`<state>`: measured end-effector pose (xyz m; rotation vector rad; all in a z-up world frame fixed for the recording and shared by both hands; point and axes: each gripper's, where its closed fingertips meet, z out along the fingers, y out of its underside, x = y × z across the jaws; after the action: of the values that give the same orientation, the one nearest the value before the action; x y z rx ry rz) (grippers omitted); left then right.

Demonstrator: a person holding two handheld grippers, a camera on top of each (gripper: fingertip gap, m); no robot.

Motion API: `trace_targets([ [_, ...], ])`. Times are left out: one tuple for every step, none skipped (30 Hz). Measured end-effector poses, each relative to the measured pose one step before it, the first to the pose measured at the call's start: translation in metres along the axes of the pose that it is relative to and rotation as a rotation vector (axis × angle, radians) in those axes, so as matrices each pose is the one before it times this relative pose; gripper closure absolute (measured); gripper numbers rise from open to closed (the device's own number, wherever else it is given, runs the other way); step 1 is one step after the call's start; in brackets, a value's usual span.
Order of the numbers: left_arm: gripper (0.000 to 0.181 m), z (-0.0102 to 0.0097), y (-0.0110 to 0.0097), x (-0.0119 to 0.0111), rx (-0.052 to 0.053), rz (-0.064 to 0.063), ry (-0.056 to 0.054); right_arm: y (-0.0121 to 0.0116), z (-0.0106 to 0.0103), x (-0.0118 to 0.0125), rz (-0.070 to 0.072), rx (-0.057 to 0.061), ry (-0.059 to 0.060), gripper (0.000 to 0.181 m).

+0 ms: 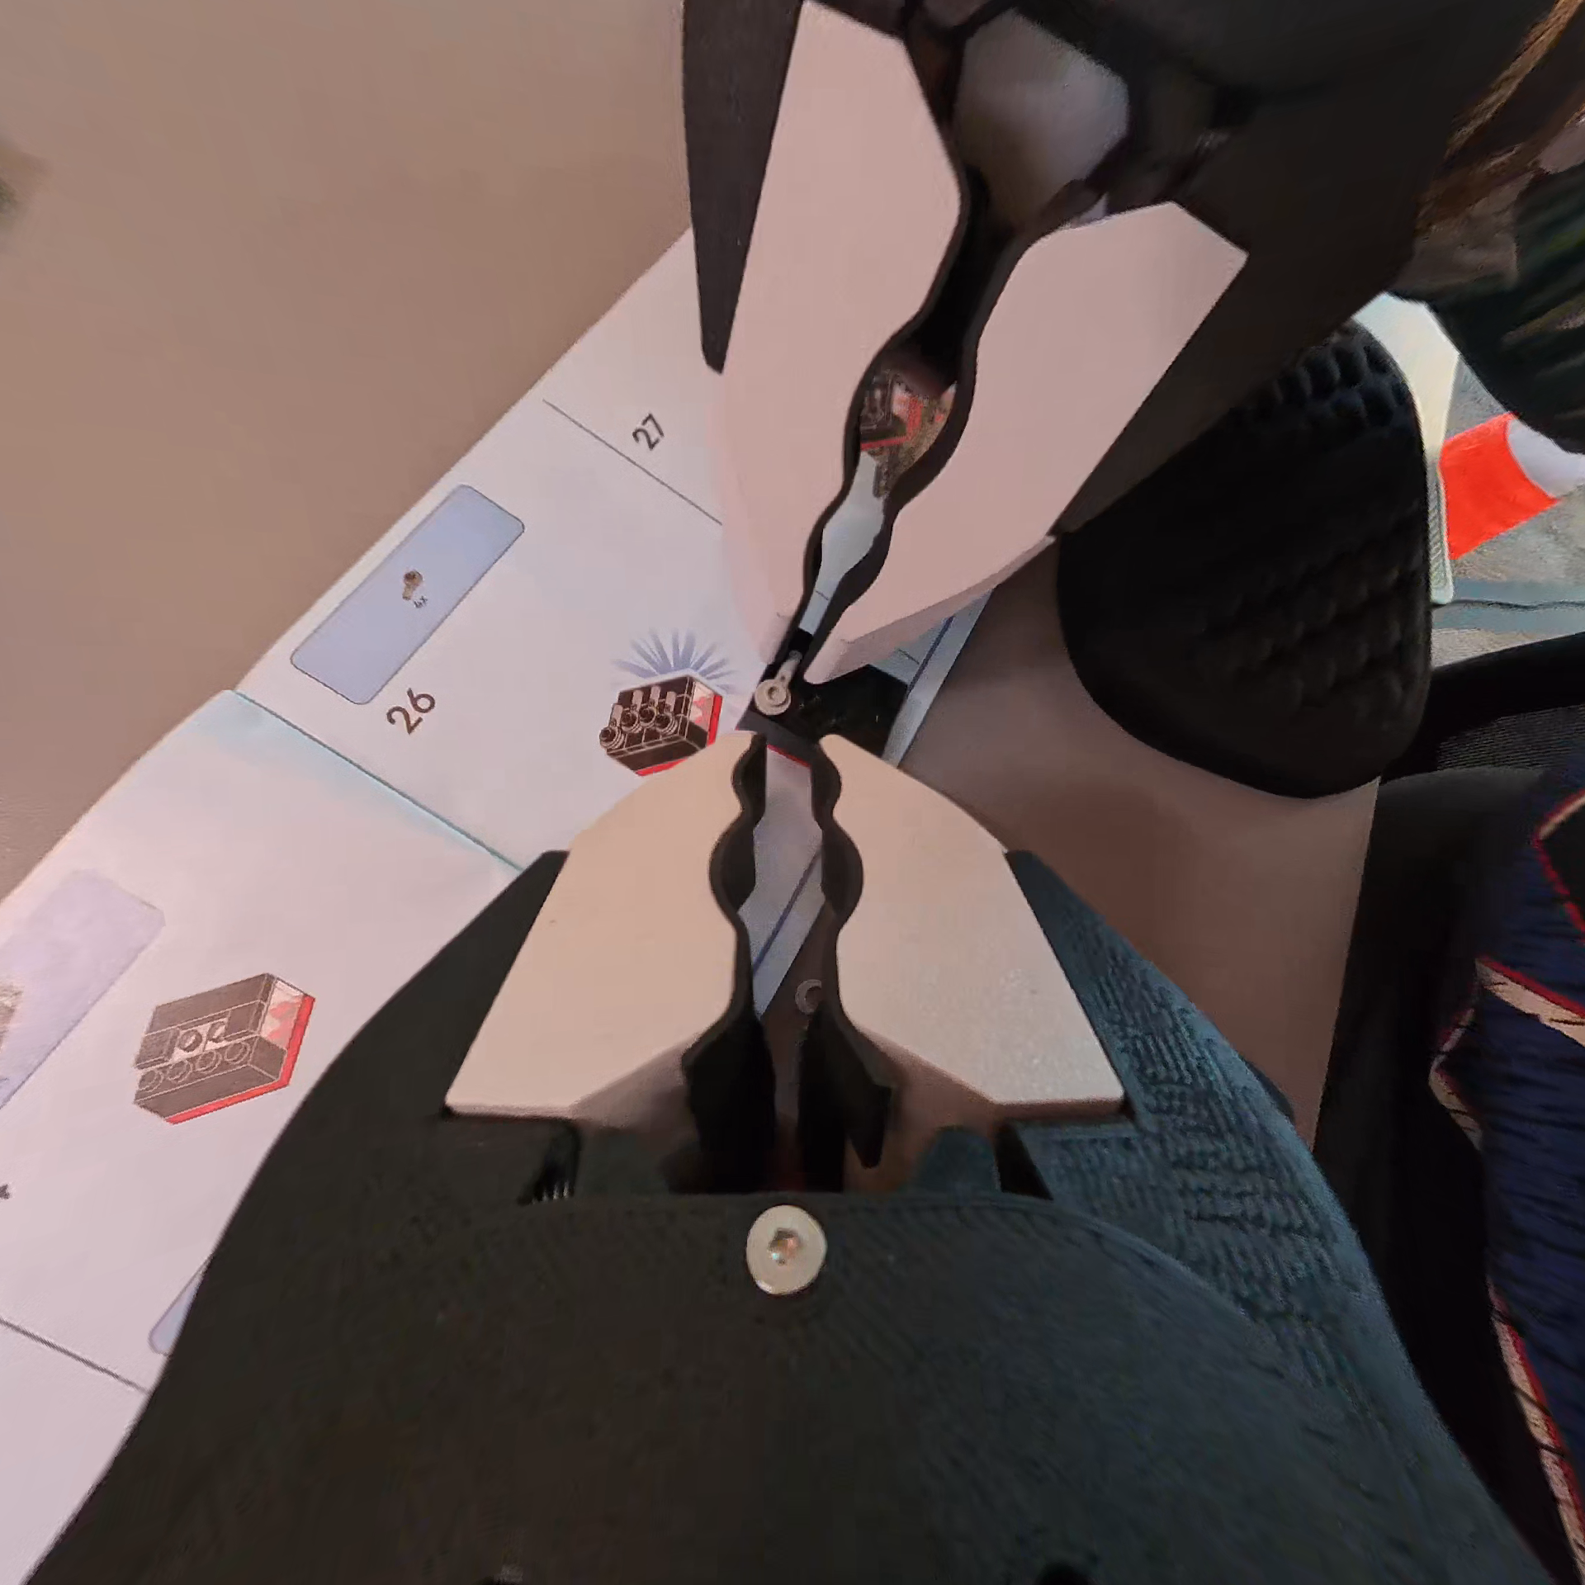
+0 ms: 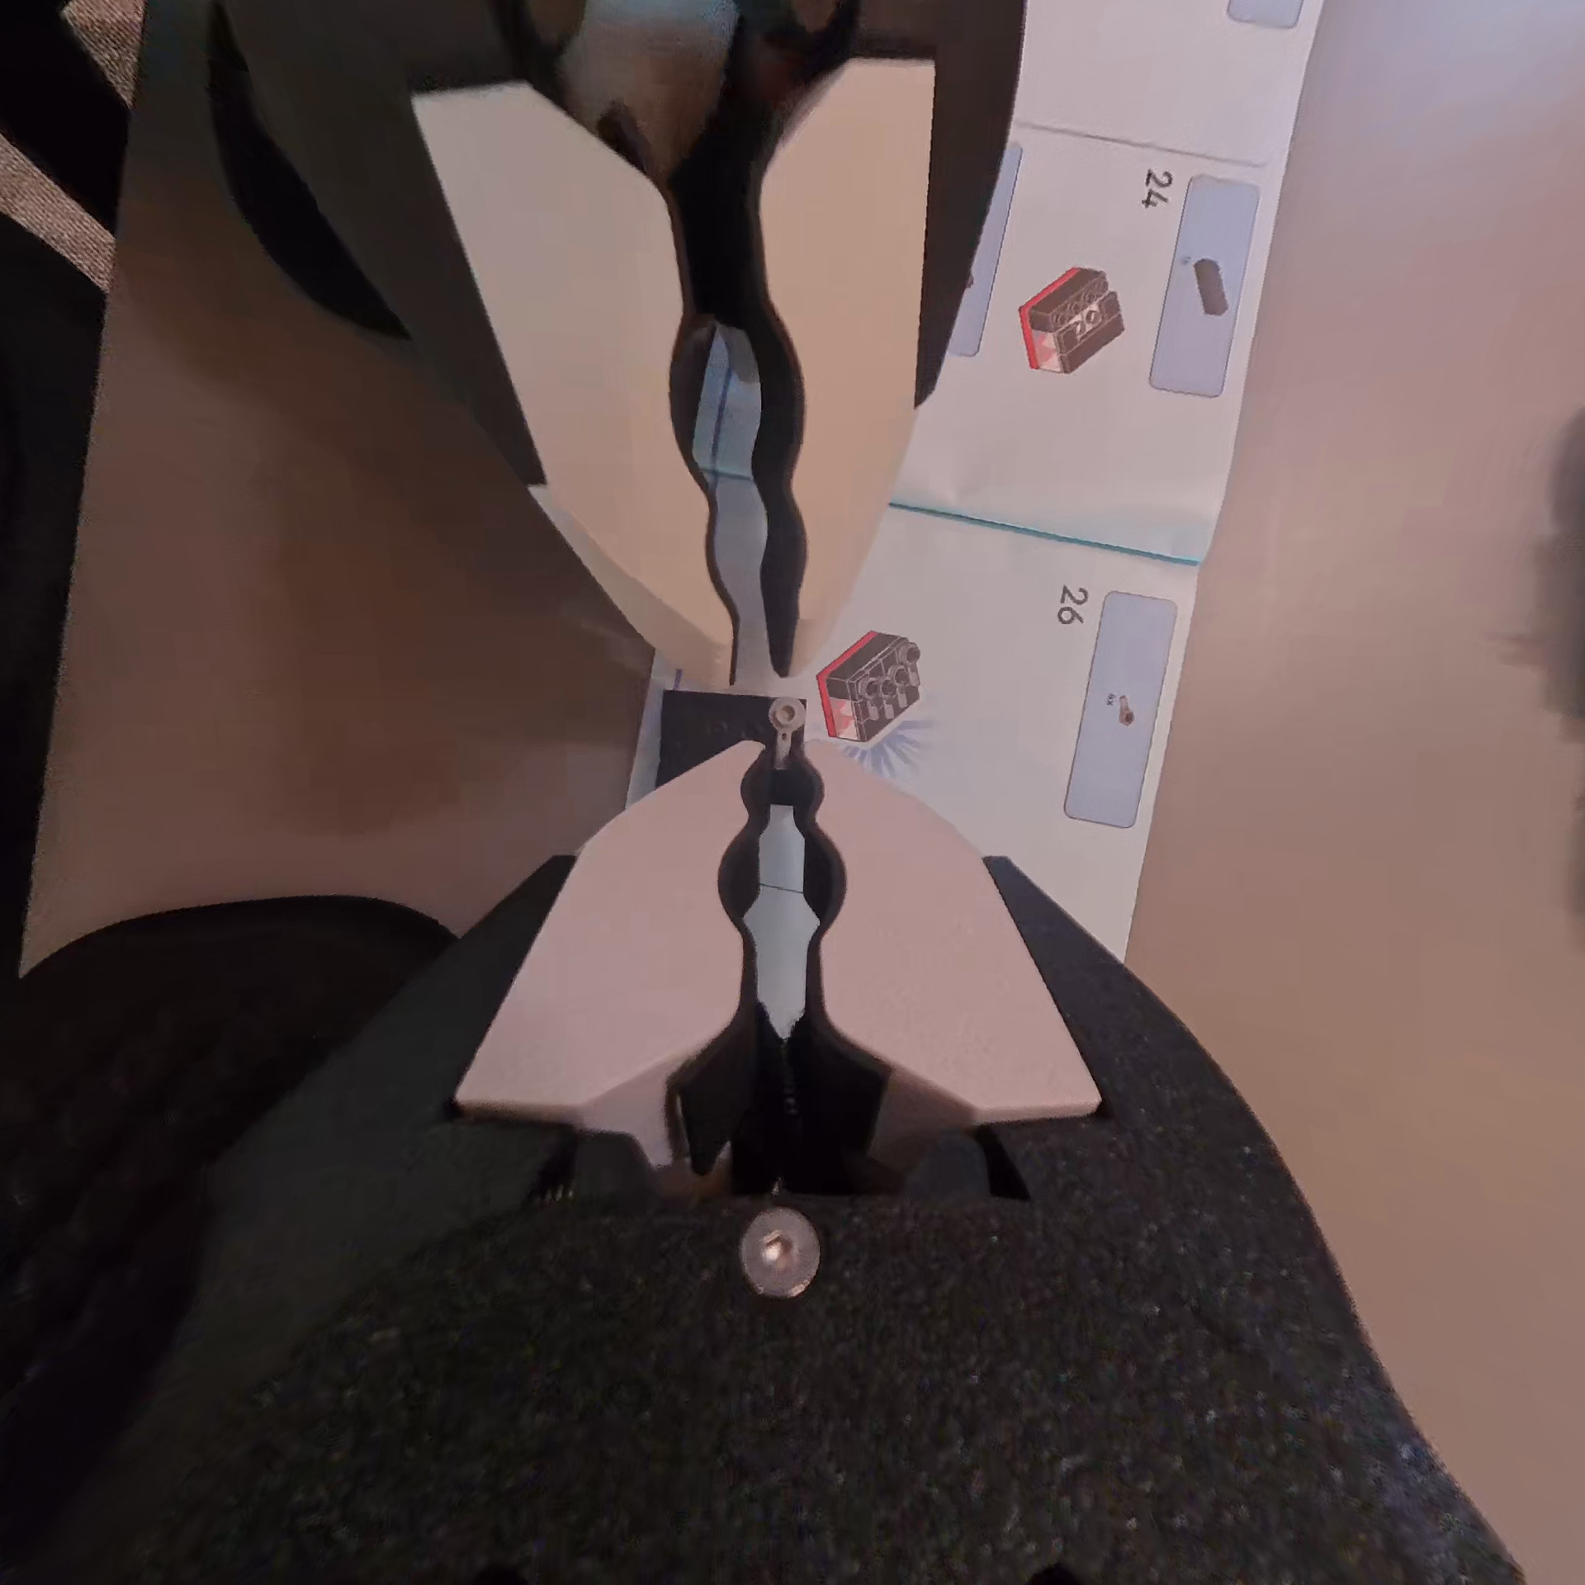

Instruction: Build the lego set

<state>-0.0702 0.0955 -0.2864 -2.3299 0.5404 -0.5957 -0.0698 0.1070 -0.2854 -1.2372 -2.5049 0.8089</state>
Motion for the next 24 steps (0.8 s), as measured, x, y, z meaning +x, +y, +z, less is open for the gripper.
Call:
trace_targets([
  [0.173, 0.00170, 0.00137, -0.00063, -0.0131, -0.0040, -0.0003, -0.00070, 0.00020, 0.00078, -0.0059, 0.0022, 0.0027, 0.178],
  [0.173, 0.00120, 0.00071, -0.00084, -0.0086, -0.0035, -0.0020, -0.00007, 0.00047, 0.00039, -0.0048, -0.0032, -0.0006, 0.178],
  [0.173, 0.00066, -0.00031, -0.00110, -0.0014, -0.0039, -0.0048, 0.00001, 0.00006, 0.00017, -0.0011, -0.0046, -0.0036, 0.178],
  [0.173, 0.00009, -0.00075, -0.00106, 0.0041, -0.0040, -0.0052, 0.00011, -0.00001, 0.00003, 0.0005, -0.0055, -0.0049, 0.178],
  [0.173, -0.00010, -0.00053, -0.00104, 0.0042, -0.0044, -0.0058, 0.00003, 0.00003, 0.00004, 0.0007, -0.0049, -0.0048, 0.178],
  [0.173, 0.00014, -0.00017, -0.00094, 0.0011, -0.0034, -0.0068, 0.00006, 0.00003, -0.00006, -0.0014, -0.0053, -0.0040, 0.178],
  [0.173, 0.00013, -0.00008, -0.00042, 0.0003, 0.0007, -0.0041, 0.00017, -0.00005, -0.00006, -0.0007, -0.0052, -0.0026, 0.178],
  [0.173, 0.00004, -0.00024, 0.00003, 0.0018, 0.0029, -0.0023, 0.00011, -0.00001, -0.00022, 0.0002, -0.0051, -0.0027, 0.178],
  [0.173, -0.00003, -0.00056, 0.00041, 0.0034, 0.0032, 0.0010, 0.00007, 0.00002, -0.00020, -0.0022, -0.0040, -0.0012, 0.178],
  [0.171, -0.00006, -0.00086, 0.00165, 0.0050, 0.0056, 0.0104, 0.00008, 0.00000, -0.00003, -0.0033, -0.0031, 0.0004, 0.178],
  [0.169, -0.00024, -0.00121, 0.00230, 0.0068, 0.0072, 0.0159, 0.00004, 0.00003, -0.00010, -0.0042, -0.0032, -0.0001, 0.178],
  [0.168, -0.00027, -0.00112, 0.00147, 0.0060, 0.0046, 0.0110, 0.00006, 0.00001, 0.00000, -0.0062, -0.0025, -0.0004, 0.178],
  [0.167, -0.00038, -0.00025, 0.00075, 0.0020, 0.0007, 0.0072, 0.00002, 0.00003, -0.00007, -0.0055, -0.0022, -0.0006, 0.178],
  [0.165, -0.00062, -0.00008, 0.00049, 0.0018, -0.0015, 0.0054, 0.00009, -0.00003, -0.00001, -0.0038, -0.0025, -0.0020, 0.178],
  [0.161, -0.00198, -0.00018, -0.00010, 0.0043, -0.0019, -0.0033, 0.00026, -0.00025, -0.00046, -0.0012, -0.0034, -0.0041, 0.178],
  [0.156, -0.00430, -0.00002, -0.00042, 0.0056, 0.0003, -0.0143, 0.00088, -0.00075, -0.00077, 0.0038, -0.0050, -0.0062, 0.177],
  [0.153, -0.00742, -0.00011, -0.00015, 0.0099, 0.0035, -0.0220, 0.00067, -0.00187, -0.00071, 0.0103, 0.0012, -0.0042, 0.171],
  [0.153, -0.01094, -0.00111, -0.00013, 0.0243, 0.0071, -0.0274, -0.00003, -0.00322, 0.00016, 0.0133, 0.0132, 0.0029, 0.167],
  [0.152, -0.01339, -0.00271, -0.00058, 0.0414, 0.0099, -0.0300, -0.00122, -0.00422, 0.00057, 0.0120, 0.0259, 0.0078, 0.167],
  [0.151, -0.01455, -0.00280, -0.00146, 0.0471, 0.0098, -0.0307, -0.00161, -0.00407, 0.00030, 0.0108, 0.0308, 0.0090, 0.167],
  [0.151, -0.01375, -0.00164, -0.00281, 0.0403, 0.0062, -0.0325, -0.00096, -0.00295, -0.00016, 0.0087, 0.0251, 0.0078, 0.166],
  [0.151, -0.01188, 0.00079, -0.00395, 0.0246, 0.0017, -0.0339, 0.00051, -0.00136, -0.00055, 0.0046, 0.0112, 0.0076, 0.163],
  [0.151, -0.00945, 0.00362, -0.00465, 0.0046, -0.0024, -0.0328, 0.00160, -0.00005, -0.00162, -0.0003, -0.0007, 0.0055, 0.159],
  [0.151, -0.00672, 0.00644, -0.00419, -0.0140, -0.0042, -0.0281, 0.00095, 0.00116, -0.00266, -0.0049, -0.0019, 0.0019, 0.154],
])
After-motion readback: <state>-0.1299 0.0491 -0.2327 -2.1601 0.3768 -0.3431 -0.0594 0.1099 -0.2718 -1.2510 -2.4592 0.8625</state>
